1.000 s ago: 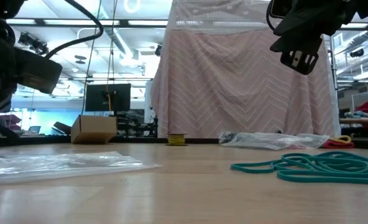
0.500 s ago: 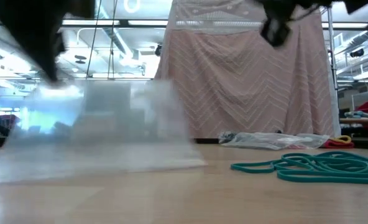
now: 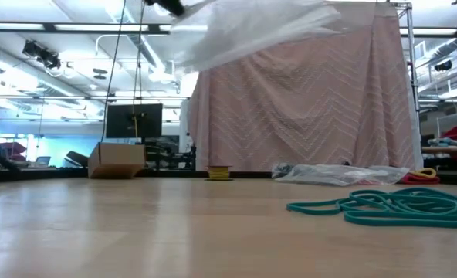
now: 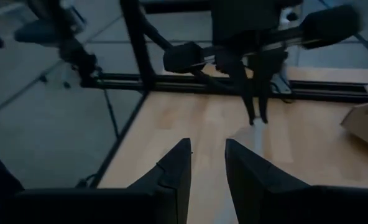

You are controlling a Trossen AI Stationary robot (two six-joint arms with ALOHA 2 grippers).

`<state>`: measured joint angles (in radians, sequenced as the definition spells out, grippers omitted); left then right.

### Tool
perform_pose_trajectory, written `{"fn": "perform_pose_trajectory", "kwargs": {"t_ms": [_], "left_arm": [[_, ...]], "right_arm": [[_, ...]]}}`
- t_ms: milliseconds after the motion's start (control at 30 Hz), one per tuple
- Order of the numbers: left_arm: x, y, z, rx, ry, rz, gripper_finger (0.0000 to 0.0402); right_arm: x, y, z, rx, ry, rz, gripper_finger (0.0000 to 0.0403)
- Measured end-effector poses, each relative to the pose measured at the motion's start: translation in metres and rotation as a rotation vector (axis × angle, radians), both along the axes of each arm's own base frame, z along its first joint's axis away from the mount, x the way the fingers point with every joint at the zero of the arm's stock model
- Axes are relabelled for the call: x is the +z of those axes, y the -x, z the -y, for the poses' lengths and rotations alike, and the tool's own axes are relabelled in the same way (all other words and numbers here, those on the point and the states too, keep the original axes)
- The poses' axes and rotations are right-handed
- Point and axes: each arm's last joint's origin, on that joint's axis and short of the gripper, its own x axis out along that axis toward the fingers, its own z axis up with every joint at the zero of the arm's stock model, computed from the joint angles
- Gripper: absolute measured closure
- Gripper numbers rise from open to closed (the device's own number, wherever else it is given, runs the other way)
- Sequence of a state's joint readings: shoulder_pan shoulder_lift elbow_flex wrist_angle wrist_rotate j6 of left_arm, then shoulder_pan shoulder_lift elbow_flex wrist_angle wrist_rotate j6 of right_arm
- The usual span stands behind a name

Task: Sort rubber bands
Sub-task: Open the transparent zip bag

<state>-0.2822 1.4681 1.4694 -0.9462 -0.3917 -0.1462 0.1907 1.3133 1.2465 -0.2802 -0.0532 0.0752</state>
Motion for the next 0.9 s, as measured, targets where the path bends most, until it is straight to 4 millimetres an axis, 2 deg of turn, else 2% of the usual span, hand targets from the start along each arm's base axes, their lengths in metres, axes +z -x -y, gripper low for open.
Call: {"fn": "perform_pose_trajectory", "kwargs": {"t_ms": [133,267,367,500,733,800,900], "left_arm": [[0.013,-0.005,-0.019,-0.066,-0.093,0.001,0.0388],[0.022,-0.006,-0.030,-0.127,-0.162,0.000,0.0388],[0.028,-0.007,-0.031,-0.170,-0.199,0.001,0.0388],[0.036,-0.006,-0.031,-0.194,-0.223,0.020,0.0388],[0.044,-0.006,-0.032,-0.191,-0.261,0.045,0.0388],[0.044,-0.006,-0.032,-0.191,-0.261,0.044,0.0388],[0.044,-0.005,-0.033,-0.186,-0.266,0.036,0.0384]], "right_arm": [[0.014,-0.022,0.009,-0.040,0.006,0.001,0.0314],[0.022,-0.042,0.020,-0.078,0.041,0.019,0.0314],[0.018,-0.055,0.031,-0.111,0.057,-0.030,0.0314],[0.003,-0.067,0.042,-0.125,0.028,-0.118,0.0314],[-0.010,-0.076,0.045,-0.135,-0.063,-0.175,0.0316],[-0.008,-0.076,0.047,-0.190,-0.059,-0.163,0.0334],[-0.006,-0.074,0.048,-0.214,-0.052,-0.158,0.0387]]}}
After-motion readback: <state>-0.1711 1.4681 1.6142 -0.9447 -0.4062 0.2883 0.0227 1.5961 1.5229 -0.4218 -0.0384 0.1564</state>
